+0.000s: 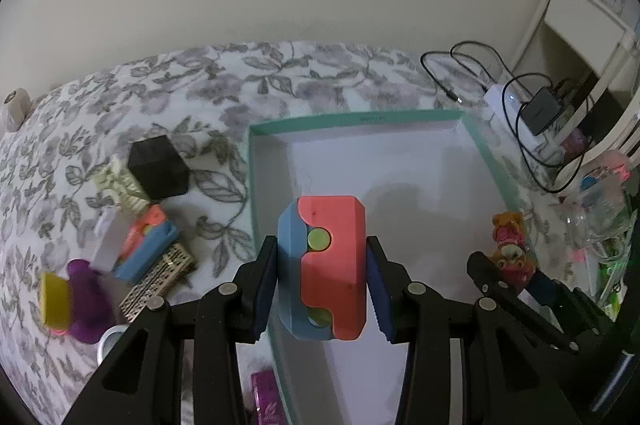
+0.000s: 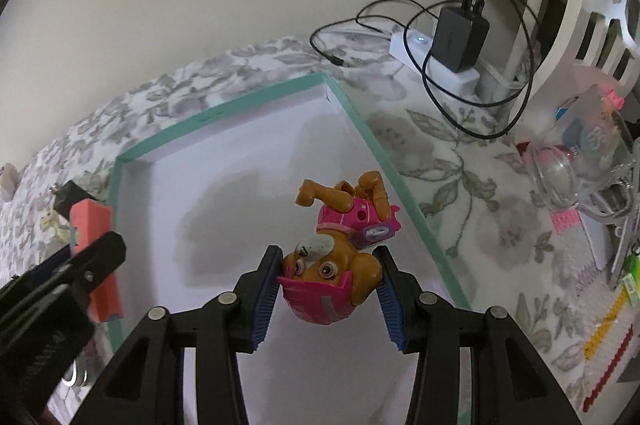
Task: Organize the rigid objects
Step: 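Lift both held toys and carry them over the teal-rimmed box, then open left tool to drop the block while right tool releases the puppy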
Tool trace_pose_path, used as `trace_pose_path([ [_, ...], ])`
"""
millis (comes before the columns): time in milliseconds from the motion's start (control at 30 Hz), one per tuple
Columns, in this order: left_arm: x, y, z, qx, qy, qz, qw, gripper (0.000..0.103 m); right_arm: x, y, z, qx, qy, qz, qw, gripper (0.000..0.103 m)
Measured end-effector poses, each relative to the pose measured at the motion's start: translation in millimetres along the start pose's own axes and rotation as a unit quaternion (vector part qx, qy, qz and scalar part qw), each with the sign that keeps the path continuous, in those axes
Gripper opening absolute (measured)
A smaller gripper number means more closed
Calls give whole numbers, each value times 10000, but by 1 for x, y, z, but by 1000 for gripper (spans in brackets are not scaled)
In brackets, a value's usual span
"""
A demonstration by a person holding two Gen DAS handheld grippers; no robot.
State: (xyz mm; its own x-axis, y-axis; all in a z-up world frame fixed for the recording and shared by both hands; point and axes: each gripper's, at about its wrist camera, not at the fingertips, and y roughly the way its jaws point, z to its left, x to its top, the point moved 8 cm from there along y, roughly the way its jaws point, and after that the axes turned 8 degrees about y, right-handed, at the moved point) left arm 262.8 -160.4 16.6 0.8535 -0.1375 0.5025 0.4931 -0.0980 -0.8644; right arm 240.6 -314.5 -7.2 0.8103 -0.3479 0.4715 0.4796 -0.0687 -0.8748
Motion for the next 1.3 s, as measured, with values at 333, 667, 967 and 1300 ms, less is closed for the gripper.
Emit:
trace_pose_path([
  [333,-9,28,-7,-4,4,278,9996,44,-3,13,-3,-6,69,209,9998,49],
  [667,-19,27,1,-22,-187,260,9995,56,-4,13,-3,0,52,321,9995,50],
  [967,-16,19,2,-37,-117,75,9999,59,-3,14,-3,-21,-19,312,9995,52],
  [1300,-13,1,13,70,-234,-215,9995,67,-1,9,2,65,-90,115,9999,70],
])
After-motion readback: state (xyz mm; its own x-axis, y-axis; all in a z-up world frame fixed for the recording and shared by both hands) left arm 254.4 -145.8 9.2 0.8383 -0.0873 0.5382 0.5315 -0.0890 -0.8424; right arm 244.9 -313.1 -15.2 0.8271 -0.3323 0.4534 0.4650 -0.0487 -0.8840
